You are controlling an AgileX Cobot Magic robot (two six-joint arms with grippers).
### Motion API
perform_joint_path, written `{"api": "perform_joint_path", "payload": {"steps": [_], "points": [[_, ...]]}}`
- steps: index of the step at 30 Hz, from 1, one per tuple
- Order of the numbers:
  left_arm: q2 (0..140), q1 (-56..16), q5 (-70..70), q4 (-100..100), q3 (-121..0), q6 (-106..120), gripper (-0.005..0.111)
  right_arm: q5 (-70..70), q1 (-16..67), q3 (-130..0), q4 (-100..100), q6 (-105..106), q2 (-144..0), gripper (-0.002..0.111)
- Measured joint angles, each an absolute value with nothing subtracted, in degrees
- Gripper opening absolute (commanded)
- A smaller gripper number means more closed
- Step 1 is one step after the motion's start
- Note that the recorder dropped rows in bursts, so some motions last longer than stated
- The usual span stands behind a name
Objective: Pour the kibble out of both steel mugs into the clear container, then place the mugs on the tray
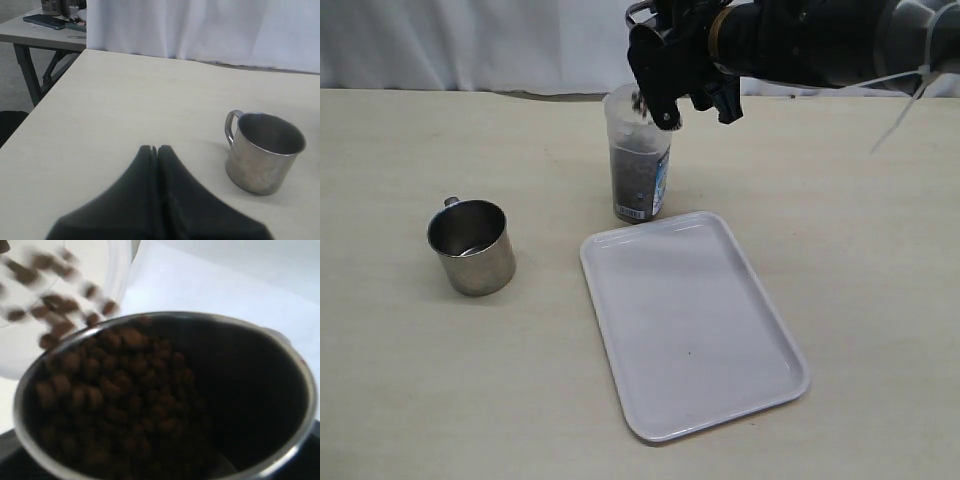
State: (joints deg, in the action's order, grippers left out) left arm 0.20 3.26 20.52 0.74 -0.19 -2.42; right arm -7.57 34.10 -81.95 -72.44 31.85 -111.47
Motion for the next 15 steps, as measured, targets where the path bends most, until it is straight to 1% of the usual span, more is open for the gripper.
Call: {"api": "perform_joint_path", "payload": {"steps": [15], "points": [[0.2,3.3,20.5,0.7,-0.2,-2.4,0.000,-7.3,34.1,-81.9,-75.1,33.5,-111.5,0.005]]}}
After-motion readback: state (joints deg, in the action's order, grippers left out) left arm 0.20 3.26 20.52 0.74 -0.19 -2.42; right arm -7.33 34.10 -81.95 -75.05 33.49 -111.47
